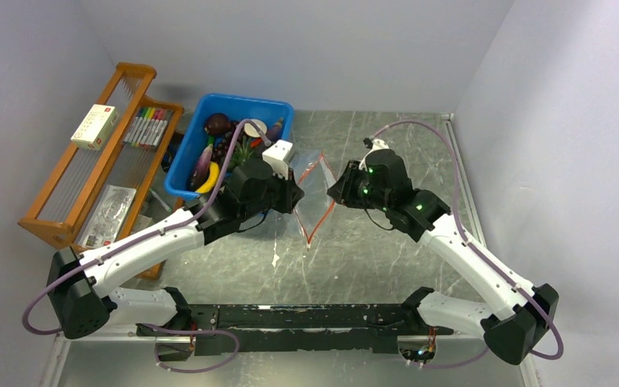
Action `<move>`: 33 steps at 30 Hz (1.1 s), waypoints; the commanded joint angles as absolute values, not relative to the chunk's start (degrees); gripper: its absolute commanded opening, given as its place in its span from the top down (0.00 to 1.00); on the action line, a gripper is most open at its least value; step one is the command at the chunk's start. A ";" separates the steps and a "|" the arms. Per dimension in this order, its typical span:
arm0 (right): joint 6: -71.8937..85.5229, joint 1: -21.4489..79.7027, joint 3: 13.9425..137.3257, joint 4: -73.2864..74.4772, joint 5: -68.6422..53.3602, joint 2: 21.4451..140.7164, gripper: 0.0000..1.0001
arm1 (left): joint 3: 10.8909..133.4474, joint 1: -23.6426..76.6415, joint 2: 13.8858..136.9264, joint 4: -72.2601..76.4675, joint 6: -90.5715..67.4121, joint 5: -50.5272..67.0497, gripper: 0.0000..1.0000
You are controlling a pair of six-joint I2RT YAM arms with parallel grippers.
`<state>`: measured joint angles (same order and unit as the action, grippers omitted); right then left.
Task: Place the food in the zip-top bag and seal the zipper
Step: Open the zipper of the food storage bag.
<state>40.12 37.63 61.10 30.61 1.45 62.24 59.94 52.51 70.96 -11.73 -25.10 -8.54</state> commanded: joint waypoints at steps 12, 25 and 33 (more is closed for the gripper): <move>47.36 37.96 56.30 28.96 5.95 60.05 0.77 | 60.09 52.80 73.73 -10.44 -29.86 -8.76 0.93; 38.27 37.89 62.53 33.97 8.01 58.97 1.00 | 57.30 47.16 71.38 -12.74 -30.94 -7.14 0.91; 37.99 37.91 62.27 34.30 5.79 59.77 1.00 | 55.83 46.64 68.77 -6.40 -28.37 4.01 0.58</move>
<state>38.63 37.63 61.45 33.85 6.50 59.99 56.05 46.72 71.09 -11.49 -29.80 -3.36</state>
